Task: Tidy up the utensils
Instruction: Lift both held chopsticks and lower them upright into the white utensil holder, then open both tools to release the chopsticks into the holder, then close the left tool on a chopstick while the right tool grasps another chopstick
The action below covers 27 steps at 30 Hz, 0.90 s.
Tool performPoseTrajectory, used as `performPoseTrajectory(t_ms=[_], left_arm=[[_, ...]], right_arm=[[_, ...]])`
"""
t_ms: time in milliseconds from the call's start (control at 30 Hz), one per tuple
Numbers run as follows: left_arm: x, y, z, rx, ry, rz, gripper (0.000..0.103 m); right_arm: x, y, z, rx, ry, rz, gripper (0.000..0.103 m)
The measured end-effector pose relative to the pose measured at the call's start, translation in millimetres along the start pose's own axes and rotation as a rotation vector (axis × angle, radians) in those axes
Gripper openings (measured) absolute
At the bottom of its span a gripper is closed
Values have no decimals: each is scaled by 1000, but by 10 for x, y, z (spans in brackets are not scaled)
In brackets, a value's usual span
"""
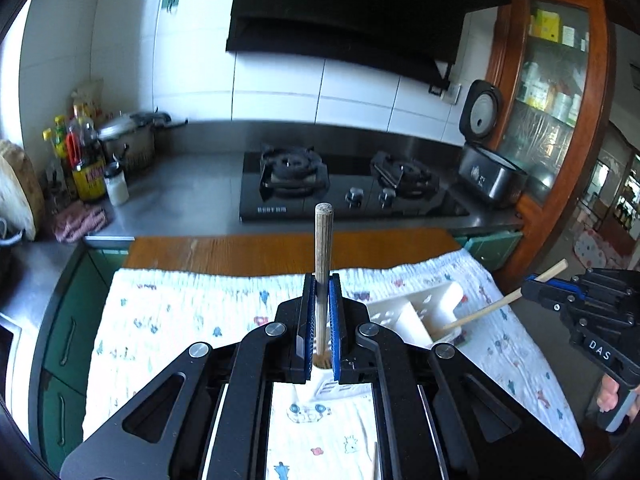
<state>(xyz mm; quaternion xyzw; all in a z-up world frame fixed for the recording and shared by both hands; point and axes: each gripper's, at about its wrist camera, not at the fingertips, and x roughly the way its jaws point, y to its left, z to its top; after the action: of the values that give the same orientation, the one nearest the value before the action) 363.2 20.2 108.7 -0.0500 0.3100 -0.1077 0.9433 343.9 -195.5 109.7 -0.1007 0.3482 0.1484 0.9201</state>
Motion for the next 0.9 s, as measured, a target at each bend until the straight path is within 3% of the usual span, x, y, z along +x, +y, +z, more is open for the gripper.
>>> performPoseTrajectory(t_ms=[200,267,400,500,733,900], left_arm=[[81,47,-116,-3,30,-17,10],[25,53,-124,-14,27,-27,21],[-283,-25,-141,11,-15,-16,28],[-605,-119,-218,22,-49,-10,41],[-1236,-176,-767,20,-68,11,44],[-1470,-183,-1336,9,-55,-7,44]], right_arm=[[76,-62,-25,35,-4,-20,11],[-1,-98,-28,42,-29,-30,14],[-343,-117,-74,49,-98,-57,31],[-639,-85,-202,52,-136,-68,34],[-1032,206,-953,5,-132,-44,38],[-1017,361,-1626,38,-81,42,38]])
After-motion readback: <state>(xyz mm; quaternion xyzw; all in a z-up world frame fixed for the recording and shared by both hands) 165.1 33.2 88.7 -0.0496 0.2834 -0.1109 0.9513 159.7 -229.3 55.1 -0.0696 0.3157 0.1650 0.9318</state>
